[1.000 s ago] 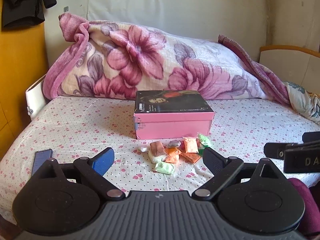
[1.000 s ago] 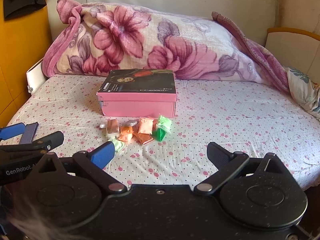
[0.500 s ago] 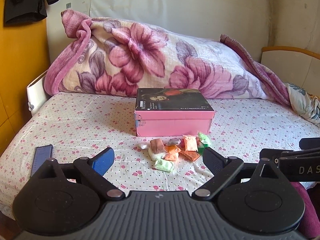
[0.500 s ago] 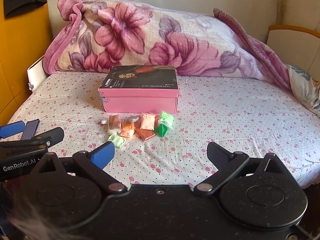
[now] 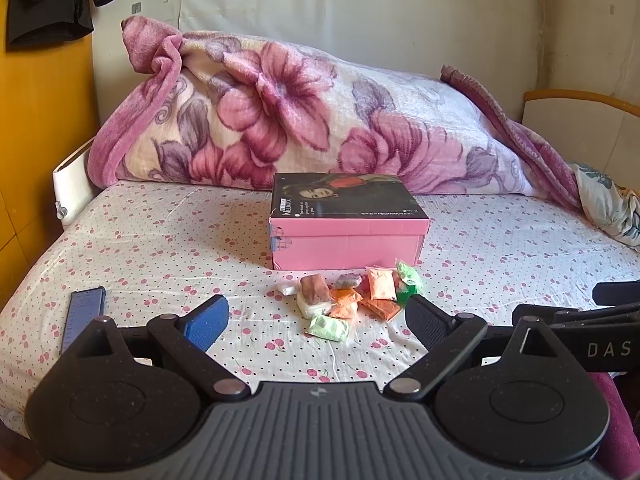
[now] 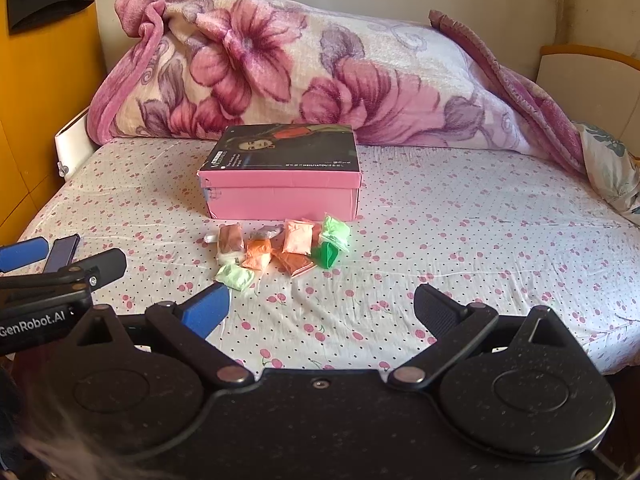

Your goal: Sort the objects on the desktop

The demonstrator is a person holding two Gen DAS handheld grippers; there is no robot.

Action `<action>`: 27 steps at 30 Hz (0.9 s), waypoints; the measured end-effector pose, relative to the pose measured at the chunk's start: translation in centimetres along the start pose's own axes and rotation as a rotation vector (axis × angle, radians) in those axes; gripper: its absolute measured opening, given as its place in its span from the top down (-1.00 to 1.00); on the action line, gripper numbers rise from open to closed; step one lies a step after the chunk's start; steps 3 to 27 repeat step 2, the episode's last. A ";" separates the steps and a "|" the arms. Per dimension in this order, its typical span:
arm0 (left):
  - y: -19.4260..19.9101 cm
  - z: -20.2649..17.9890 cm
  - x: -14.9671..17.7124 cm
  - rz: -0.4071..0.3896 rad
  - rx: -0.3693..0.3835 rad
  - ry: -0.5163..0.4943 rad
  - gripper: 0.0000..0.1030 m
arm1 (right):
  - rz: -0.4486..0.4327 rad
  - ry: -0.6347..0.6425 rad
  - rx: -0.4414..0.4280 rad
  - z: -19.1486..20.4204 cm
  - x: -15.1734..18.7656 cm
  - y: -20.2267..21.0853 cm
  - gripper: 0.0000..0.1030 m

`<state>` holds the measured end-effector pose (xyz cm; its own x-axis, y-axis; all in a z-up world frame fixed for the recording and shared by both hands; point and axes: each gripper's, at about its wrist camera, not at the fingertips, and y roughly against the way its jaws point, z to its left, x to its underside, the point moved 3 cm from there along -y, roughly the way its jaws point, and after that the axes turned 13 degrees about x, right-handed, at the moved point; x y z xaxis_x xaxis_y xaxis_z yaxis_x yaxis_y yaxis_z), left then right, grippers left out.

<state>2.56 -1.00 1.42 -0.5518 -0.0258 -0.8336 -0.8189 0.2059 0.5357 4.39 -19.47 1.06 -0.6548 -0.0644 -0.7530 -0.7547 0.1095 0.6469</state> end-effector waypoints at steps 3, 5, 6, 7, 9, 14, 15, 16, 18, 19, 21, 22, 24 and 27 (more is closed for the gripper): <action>0.0 0.1 0.0 -0.002 0.004 0.002 -0.85 | 0.002 0.000 0.001 0.2 -0.1 -0.1 -0.94; 0.0 0.1 0.0 -0.002 0.004 0.002 -0.85 | 0.002 0.000 0.001 0.2 -0.1 -0.1 -0.94; 0.0 0.1 0.0 -0.002 0.004 0.002 -0.85 | 0.002 0.000 0.001 0.2 -0.1 -0.1 -0.94; 0.0 0.1 0.0 -0.002 0.004 0.002 -0.85 | 0.002 0.000 0.001 0.2 -0.1 -0.1 -0.94; 0.0 0.1 0.0 -0.002 0.004 0.002 -0.85 | 0.002 0.000 0.001 0.2 -0.1 -0.1 -0.94; 0.0 0.1 0.0 -0.002 0.004 0.002 -0.85 | 0.002 0.000 0.001 0.2 -0.1 -0.1 -0.94; 0.0 0.1 0.0 -0.002 0.004 0.002 -0.85 | 0.002 0.000 0.001 0.2 -0.1 -0.1 -0.94; 0.0 0.1 0.0 -0.002 0.004 0.002 -0.85 | 0.002 0.000 0.001 0.2 -0.1 -0.1 -0.94; 0.0 0.1 0.0 -0.002 0.004 0.002 -0.85 | 0.002 0.000 0.001 0.2 -0.1 -0.1 -0.94; 0.0 0.1 0.0 -0.002 0.004 0.002 -0.85 | 0.002 0.000 0.001 0.2 -0.1 -0.1 -0.94; 0.0 0.1 0.0 -0.002 0.004 0.002 -0.85 | 0.002 0.000 0.001 0.2 -0.1 -0.1 -0.94; 0.0 0.1 0.0 -0.002 0.004 0.002 -0.85 | 0.002 0.000 0.001 0.2 -0.1 -0.1 -0.94; 0.0 0.1 0.0 -0.002 0.004 0.002 -0.85 | 0.002 0.000 0.001 0.2 -0.1 -0.1 -0.94; 0.0 0.1 0.0 -0.002 0.004 0.002 -0.85 | 0.002 0.000 0.001 0.2 -0.1 -0.1 -0.94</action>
